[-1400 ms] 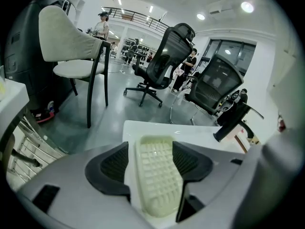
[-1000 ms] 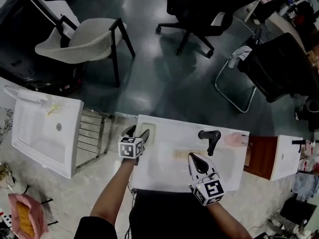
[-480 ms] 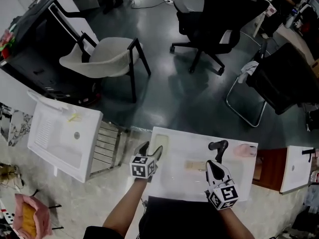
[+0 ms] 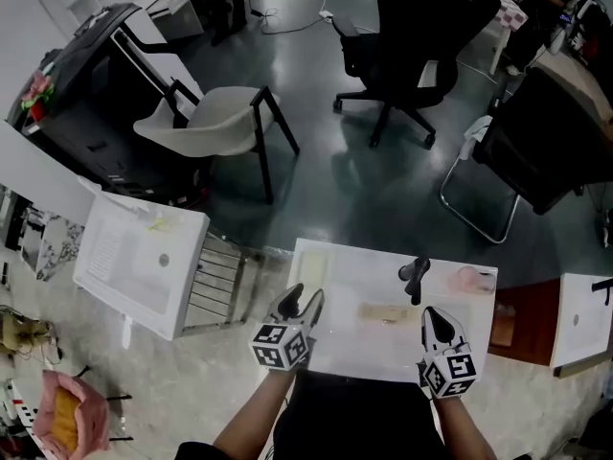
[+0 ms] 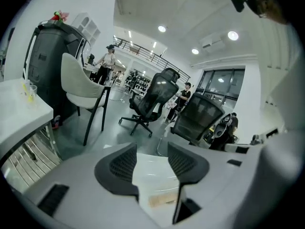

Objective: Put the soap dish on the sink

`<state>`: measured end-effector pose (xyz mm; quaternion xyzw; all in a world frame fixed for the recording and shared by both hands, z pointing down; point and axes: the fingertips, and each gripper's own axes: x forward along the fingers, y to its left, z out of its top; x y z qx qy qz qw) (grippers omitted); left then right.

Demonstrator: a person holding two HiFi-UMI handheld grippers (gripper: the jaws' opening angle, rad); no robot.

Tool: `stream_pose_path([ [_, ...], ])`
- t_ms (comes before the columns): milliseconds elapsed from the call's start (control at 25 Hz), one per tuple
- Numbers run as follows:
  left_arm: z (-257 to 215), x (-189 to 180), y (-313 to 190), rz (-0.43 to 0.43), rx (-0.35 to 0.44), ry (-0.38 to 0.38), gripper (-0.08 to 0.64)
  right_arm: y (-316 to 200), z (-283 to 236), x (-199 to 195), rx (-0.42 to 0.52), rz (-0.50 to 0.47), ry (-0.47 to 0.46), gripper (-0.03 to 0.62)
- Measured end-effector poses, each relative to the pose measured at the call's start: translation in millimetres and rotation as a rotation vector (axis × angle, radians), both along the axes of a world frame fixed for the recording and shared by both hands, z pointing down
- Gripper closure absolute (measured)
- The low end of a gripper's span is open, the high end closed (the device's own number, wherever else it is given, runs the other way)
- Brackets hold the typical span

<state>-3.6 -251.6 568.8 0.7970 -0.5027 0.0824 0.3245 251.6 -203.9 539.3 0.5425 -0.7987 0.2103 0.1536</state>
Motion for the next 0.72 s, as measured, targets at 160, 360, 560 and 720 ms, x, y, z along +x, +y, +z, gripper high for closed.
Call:
stream_pose_path([
  [160,-34,28,28,0.0,0.069,0.02,0.438,19,0,26,0.011,-0.005,-0.003,0.594],
  [360,-58,54,60,-0.038,0.13,0.019,0.523,34,7,42,0.017,-0.04,-0.026,0.594],
  [560,-66,72,84,-0.063,0.174,-0.006,0.541,43,13,48,0.034,-0.076,-0.034,0.594],
  [720,-71,77,104,-0.039,0.196,-0.044,0.541,56,-6,48,0.082,-0.06,-0.05,0.594],
])
